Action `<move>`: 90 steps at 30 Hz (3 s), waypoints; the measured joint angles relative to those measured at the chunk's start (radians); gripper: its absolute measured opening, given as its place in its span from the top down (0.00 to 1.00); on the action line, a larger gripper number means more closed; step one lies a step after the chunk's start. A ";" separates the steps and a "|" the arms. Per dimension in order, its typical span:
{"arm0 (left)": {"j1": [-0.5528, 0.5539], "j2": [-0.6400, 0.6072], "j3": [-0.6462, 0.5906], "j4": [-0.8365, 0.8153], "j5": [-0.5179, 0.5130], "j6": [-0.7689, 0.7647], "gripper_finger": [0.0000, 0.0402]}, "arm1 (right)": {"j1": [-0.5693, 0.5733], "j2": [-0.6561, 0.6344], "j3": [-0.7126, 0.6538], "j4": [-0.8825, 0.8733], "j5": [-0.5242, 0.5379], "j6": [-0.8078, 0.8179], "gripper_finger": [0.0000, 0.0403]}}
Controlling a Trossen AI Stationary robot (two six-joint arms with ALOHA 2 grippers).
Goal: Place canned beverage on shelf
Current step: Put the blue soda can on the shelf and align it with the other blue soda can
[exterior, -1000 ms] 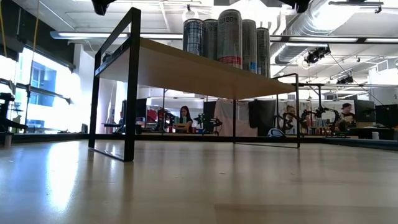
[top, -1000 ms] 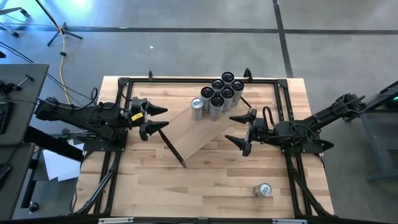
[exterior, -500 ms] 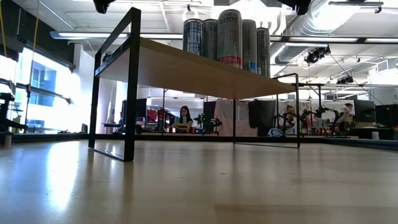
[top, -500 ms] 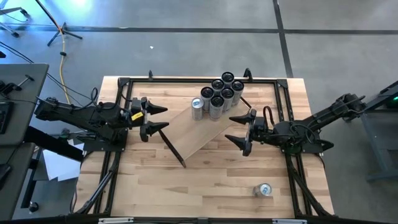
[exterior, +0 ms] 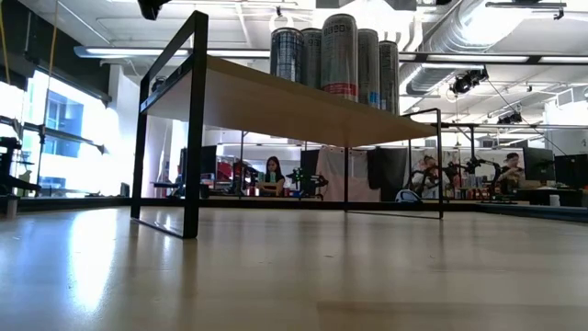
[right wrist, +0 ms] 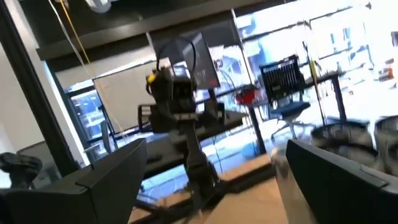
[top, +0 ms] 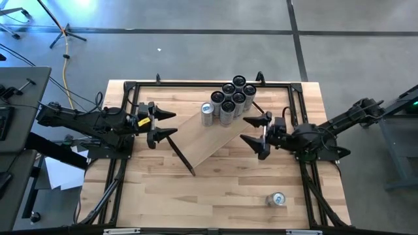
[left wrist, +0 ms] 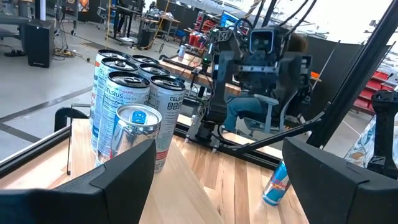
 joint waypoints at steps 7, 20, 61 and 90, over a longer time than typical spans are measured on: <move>0.000 0.000 0.000 0.000 0.000 0.000 0.20 | 0.000 0.000 0.190 -0.255 -0.014 -0.050 0.08; 0.000 0.000 0.000 0.000 0.000 0.000 0.20 | 0.003 0.006 0.701 -1.251 -0.178 0.518 0.08; 0.000 0.000 0.000 0.000 0.001 -0.014 0.20 | 0.485 0.413 0.789 -1.946 -0.716 1.773 0.08; 0.000 0.000 0.000 0.000 0.000 -0.027 0.20 | 0.485 0.726 0.789 -1.947 -0.672 1.898 0.08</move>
